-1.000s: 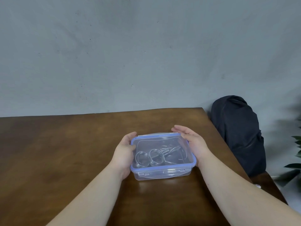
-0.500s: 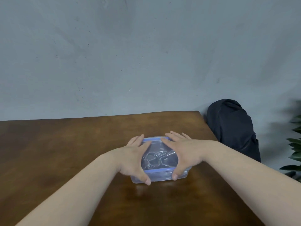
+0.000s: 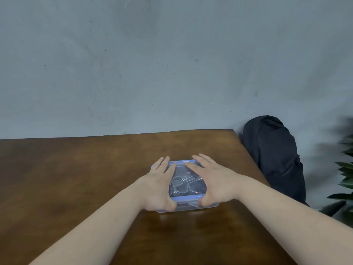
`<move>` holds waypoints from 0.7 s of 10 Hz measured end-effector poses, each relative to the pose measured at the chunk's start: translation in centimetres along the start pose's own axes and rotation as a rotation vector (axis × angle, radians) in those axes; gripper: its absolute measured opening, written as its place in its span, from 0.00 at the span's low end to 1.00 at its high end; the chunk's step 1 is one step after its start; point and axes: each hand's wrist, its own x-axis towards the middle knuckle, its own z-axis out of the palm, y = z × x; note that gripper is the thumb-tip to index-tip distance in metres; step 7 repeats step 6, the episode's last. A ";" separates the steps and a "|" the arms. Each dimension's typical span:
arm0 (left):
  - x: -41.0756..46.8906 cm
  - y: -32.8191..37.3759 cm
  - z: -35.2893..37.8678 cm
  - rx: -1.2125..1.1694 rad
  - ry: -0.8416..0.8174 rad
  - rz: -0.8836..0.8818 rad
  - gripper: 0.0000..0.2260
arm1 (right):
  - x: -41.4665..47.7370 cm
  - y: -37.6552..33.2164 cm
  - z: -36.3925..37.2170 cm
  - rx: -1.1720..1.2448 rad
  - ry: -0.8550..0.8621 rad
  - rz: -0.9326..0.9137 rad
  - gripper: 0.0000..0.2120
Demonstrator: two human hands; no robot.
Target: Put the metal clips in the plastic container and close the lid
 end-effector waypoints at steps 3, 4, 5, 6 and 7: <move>-0.7 0.0 0.2 -0.126 0.097 0.035 0.54 | -1.3 0.4 1.6 0.183 0.164 -0.036 0.50; -0.9 -0.2 0.2 -0.139 0.085 0.016 0.58 | -1.9 0.4 1.5 0.246 0.154 -0.011 0.52; -1.2 -0.7 0.1 -0.171 0.043 0.005 0.61 | -2.6 0.8 1.0 0.291 0.100 0.018 0.55; -1.9 -1.6 -1.6 -0.269 0.022 -0.014 0.60 | -3.0 1.3 -0.6 0.306 0.104 0.037 0.45; -1.9 -1.6 -1.6 -0.269 0.022 -0.014 0.60 | -3.0 1.3 -0.6 0.306 0.104 0.037 0.45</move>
